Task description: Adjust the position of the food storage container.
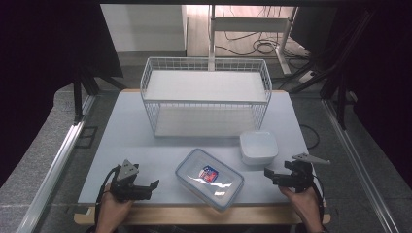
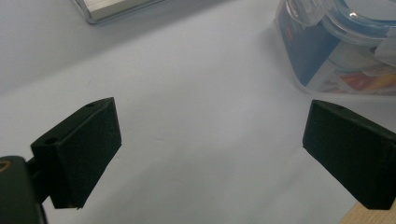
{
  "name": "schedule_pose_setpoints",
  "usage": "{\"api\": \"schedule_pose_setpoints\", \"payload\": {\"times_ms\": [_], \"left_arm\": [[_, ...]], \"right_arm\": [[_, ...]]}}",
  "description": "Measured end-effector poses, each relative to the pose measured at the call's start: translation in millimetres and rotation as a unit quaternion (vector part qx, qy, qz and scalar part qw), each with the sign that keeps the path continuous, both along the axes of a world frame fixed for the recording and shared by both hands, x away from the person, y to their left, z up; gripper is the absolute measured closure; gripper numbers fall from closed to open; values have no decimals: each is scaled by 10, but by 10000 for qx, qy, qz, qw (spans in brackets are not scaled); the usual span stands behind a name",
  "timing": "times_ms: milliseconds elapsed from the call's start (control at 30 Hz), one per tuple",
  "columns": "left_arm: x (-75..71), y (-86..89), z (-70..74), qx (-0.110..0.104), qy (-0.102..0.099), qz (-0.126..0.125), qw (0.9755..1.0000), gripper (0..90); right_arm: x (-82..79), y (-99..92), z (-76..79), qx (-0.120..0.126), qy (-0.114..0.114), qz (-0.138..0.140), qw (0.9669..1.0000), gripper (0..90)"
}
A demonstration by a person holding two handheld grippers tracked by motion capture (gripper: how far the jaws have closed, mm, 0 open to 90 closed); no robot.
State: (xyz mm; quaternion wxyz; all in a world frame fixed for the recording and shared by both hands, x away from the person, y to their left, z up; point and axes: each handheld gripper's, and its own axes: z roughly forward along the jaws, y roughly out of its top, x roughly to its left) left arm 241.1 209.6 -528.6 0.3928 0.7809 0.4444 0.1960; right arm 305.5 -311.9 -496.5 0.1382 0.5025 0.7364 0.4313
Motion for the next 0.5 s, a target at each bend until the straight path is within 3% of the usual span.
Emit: {"api": "schedule_pose_setpoints", "payload": {"times_ms": [167, 500], "left_arm": [[-10, -3, 5, -3, -102, -61, 9999, 47], [0, -9, -18, 21, -68, -129, 9999, 49]], "right_arm": [[-24, 63, 35, -252, -150, 97, 9995, 44], [-43, 71, 61, -394, -293, 159, 9987, 151]]}}
